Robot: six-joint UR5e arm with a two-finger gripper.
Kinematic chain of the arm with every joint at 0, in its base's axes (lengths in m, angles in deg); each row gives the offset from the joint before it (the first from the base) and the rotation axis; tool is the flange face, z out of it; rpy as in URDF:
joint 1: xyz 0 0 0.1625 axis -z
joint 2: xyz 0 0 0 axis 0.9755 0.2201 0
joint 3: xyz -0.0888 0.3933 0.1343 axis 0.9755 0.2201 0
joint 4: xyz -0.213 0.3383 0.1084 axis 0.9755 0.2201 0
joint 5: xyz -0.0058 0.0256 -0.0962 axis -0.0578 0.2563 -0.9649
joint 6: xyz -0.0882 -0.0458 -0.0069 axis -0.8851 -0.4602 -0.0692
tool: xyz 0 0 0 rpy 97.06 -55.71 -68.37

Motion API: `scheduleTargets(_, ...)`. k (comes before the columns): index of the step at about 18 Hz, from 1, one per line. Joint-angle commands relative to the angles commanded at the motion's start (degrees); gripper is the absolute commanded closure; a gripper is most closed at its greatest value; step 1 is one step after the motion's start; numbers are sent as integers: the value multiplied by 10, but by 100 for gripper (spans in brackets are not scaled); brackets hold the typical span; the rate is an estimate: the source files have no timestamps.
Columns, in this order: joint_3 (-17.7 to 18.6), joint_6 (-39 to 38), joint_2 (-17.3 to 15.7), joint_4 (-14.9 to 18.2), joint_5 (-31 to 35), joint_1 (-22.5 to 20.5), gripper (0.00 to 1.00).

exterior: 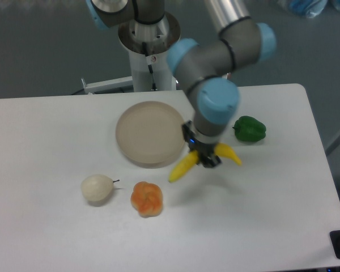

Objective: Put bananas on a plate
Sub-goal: 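Carry the held yellow banana with the gripper over the beige plate, then lower the banana onto the plate and open the gripper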

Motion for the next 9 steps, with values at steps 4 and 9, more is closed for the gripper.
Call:
scheduleTargets(4,75,-1,-31,-16,61,42,95)
scheduleTargets(9,115,-10,-43,-17,90,61,88)
